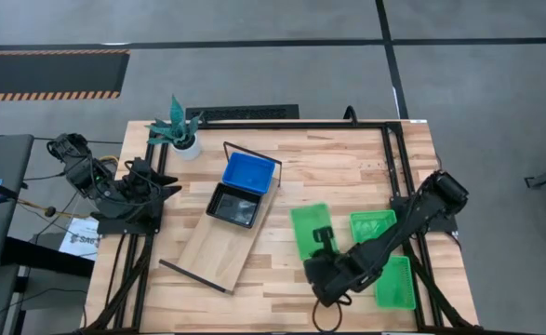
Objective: Stack baskets on shelf by color
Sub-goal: Put the left green bin on the shelf
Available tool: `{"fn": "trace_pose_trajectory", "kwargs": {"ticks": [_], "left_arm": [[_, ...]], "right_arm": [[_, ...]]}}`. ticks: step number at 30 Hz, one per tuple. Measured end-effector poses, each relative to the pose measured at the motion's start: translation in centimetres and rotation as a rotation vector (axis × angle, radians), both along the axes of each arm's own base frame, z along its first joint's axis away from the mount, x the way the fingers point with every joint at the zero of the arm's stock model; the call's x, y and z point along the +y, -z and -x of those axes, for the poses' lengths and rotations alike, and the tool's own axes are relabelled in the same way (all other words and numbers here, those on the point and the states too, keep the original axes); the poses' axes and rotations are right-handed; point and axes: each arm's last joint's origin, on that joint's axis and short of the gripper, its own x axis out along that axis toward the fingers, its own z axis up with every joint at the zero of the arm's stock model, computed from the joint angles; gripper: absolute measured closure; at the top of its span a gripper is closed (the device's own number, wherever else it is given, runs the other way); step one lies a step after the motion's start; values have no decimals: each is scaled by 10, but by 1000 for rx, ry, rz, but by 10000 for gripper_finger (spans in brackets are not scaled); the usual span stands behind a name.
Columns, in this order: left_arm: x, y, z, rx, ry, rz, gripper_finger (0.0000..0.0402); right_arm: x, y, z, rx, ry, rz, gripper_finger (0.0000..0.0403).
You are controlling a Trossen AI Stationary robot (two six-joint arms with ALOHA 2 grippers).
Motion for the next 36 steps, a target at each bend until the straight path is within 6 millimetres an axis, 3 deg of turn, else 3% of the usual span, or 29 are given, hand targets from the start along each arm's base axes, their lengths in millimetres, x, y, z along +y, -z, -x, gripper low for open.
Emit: {"fn": "trace_pose_trajectory", "kwargs": {"ticks": [8, 16, 21, 29, 36], "left_arm": [[1, -1, 0, -20, -29, -19, 232], [1, -1, 0, -28, -41, -22, 232], [1, -1, 0, -28, -41, -24, 232], [1, -1, 0, -29, -42, -26, 232], [1, -1, 0, -32, -47, -26, 232]], "right_arm": [[-28, -47, -51, -158, -417, 305, 396], [-71, -69, -100, -428, -600, 257, 392], [-79, -58, -114, -454, -704, 227, 397], [-63, -26, -135, -433, -880, 312, 381], [-49, 6, -150, -392, -970, 355, 394]]}}
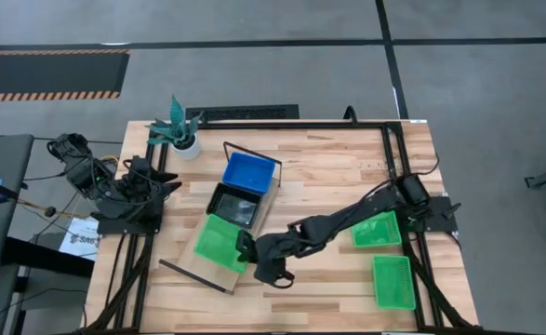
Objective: Stack baskets on shelf by color
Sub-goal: Put the left green bin on the shelf
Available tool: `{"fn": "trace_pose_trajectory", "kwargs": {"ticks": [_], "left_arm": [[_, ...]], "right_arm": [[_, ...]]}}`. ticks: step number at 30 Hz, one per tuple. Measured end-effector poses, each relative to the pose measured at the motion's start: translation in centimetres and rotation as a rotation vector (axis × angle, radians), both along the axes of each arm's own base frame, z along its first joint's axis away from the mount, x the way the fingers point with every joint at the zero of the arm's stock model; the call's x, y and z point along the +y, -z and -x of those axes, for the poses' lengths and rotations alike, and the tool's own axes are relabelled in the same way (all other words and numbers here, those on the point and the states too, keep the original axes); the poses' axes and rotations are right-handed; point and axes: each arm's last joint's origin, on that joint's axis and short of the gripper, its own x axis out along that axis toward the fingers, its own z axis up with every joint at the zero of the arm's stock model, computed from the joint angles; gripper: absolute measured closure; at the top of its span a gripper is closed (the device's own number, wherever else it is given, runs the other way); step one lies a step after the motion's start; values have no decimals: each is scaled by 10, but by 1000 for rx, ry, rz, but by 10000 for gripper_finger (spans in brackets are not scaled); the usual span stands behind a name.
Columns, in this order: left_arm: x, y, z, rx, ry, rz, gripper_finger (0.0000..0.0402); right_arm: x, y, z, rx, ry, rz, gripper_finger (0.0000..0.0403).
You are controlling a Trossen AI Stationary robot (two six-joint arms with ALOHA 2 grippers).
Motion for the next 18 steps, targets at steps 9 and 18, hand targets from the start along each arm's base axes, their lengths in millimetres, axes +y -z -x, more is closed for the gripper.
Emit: {"fn": "trace_pose_trajectory", "kwargs": {"ticks": [9, 18], "left_arm": [[0, 0, 0, -6, -6, 14, 232], [0, 0, 0, -7, -7, 16, 232]], "right_arm": [[6, 27, -19, 40, -1, 18, 375], [6, 30, -19, 66, 6, 3, 387]]}}
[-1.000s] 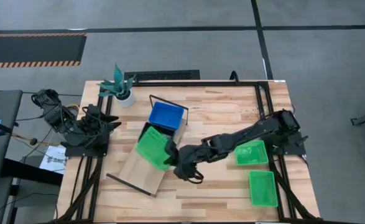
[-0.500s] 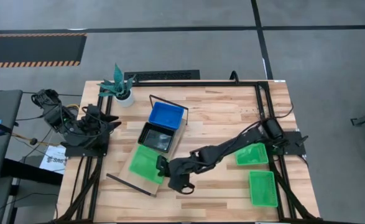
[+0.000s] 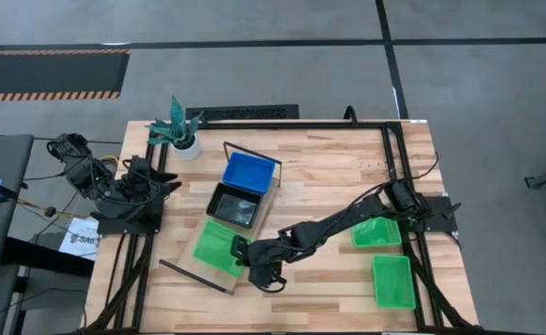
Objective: Stack baskets on shelf by color
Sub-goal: Put the left green bin on the shelf
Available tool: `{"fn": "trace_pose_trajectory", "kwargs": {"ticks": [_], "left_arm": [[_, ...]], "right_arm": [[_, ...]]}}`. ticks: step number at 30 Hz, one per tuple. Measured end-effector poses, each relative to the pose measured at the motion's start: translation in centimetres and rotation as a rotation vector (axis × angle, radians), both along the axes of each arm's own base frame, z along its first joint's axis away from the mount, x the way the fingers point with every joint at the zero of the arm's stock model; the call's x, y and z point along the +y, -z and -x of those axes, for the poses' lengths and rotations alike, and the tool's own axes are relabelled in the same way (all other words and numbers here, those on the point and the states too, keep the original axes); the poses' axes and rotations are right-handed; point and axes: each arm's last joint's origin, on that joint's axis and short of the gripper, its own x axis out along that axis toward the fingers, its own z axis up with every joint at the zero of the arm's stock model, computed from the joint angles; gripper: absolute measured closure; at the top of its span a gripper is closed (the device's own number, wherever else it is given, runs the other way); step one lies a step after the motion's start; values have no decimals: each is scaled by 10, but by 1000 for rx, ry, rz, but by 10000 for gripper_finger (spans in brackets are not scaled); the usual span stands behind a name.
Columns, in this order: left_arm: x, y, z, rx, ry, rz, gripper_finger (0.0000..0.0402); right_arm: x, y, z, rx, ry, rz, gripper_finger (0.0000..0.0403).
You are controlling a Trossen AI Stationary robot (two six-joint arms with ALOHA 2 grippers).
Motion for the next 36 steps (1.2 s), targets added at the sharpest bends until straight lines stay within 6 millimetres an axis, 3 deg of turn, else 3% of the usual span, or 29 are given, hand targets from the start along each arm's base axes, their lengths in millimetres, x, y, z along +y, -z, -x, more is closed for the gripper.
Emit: {"fn": "trace_pose_trajectory", "kwargs": {"ticks": [9, 24, 36], "left_arm": [[0, 0, 0, 0, 0, 0, 232], [0, 0, 0, 1, 0, 0, 232], [0, 0, 0, 1, 0, 0, 232]], "right_arm": [[-8, 11, -2, 63, 12, -42, 345], [-13, 10, -4, 67, 10, -72, 302], [-23, 10, -7, 70, 31, -71, 236]]}}
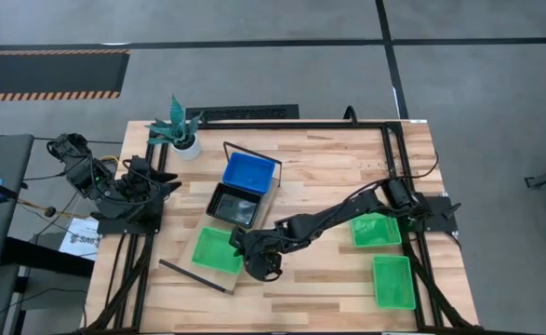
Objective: Stack baskets on shelf by color
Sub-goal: Put the left green bin on the shelf, then stack the top green bin on top of the green bin on the shelf
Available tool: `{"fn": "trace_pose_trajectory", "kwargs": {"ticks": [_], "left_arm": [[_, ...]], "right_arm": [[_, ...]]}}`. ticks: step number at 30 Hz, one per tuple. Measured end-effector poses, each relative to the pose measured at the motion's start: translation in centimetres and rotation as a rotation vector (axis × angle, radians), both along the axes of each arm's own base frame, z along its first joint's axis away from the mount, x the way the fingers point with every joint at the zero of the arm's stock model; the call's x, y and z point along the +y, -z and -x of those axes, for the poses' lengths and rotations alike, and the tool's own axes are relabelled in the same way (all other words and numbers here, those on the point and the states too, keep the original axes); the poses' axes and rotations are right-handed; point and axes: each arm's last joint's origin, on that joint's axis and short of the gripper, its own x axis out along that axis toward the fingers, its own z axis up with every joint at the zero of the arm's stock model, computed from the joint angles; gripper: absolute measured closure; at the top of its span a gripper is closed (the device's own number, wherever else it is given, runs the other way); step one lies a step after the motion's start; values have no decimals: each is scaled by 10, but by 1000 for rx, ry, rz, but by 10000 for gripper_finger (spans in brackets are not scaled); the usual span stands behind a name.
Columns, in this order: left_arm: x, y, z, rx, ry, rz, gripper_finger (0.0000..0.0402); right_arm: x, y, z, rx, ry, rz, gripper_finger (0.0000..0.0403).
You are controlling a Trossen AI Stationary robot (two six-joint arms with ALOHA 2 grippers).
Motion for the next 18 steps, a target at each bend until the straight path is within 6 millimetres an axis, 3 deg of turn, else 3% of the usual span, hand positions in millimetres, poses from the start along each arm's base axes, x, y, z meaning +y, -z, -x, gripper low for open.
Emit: {"fn": "trace_pose_trajectory", "kwargs": {"ticks": [5, 11, 14, 18], "left_arm": [[0, 0, 0, 3, 5, 3, 232], [0, 0, 0, 14, 18, -2, 232], [0, 0, 0, 16, 20, -7, 232], [-1, 1, 0, 26, 34, 3, 232]], "right_arm": [[3, -4, 2, -1, 9, -6, 220], [10, -32, 17, 3, 128, -117, 209], [10, -44, 29, 83, 294, -252, 207], [1, -62, 57, 230, 677, -453, 211]]}}
